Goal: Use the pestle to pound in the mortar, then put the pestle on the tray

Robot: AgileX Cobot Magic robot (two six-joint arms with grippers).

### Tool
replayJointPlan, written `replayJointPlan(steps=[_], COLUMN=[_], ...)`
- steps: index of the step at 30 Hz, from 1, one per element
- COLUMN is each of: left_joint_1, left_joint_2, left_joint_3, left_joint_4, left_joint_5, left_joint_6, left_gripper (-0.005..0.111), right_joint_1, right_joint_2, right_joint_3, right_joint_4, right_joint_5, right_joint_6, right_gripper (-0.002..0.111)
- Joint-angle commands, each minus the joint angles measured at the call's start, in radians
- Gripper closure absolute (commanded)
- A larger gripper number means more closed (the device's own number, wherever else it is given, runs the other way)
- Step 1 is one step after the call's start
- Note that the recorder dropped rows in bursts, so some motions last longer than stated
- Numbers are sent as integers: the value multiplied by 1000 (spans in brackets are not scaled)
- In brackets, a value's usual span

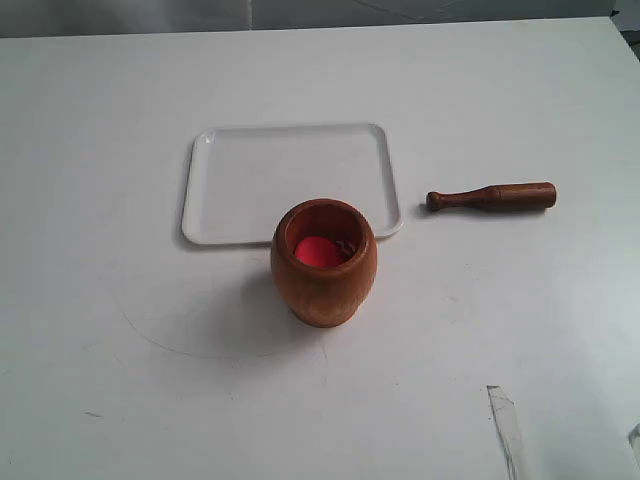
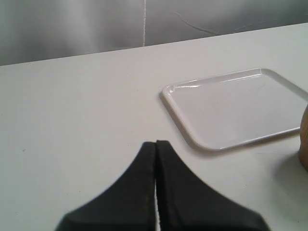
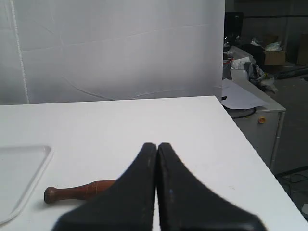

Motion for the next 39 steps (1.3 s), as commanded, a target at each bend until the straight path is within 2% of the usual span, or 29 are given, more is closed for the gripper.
replayJointPlan(steps=[1, 10, 13, 18, 28, 30, 34, 39], left_joint_1=[-8, -8, -8, -8, -8, -8, -8, -8], left_joint_2=[-1, -1, -1, -1, -1, -1, -1, -1], left_joint_3=[1, 1, 1, 1, 1, 1, 1, 1], left_joint_4=[-7, -7, -7, -7, -7, -7, -7, -7], left_joint_5=[-3, -3, -3, -3, -3, -3, -3, -3], left_joint_6=[-8, -8, -8, -8, -8, -8, -8, -8], left_gripper=[107, 107, 107, 107, 107, 107, 107, 107], right_joint_1=[-6, -6, -6, -6, -6, 16, 60, 60], right_joint_2=[-3, -3, -3, -3, -3, -3, 40, 446], right_joint_3=[3, 3, 3, 3, 3, -53, -338, -754], right_joint_4=[-11, -11, 56, 304, 384, 374, 297, 297], right_joint_5=[-1, -1, -67, -162, -253, -213, -13, 426], right_joint_6=[0, 0, 13, 35, 38, 27, -78, -387], right_gripper=[108, 108, 108, 108, 108, 108, 108, 108])
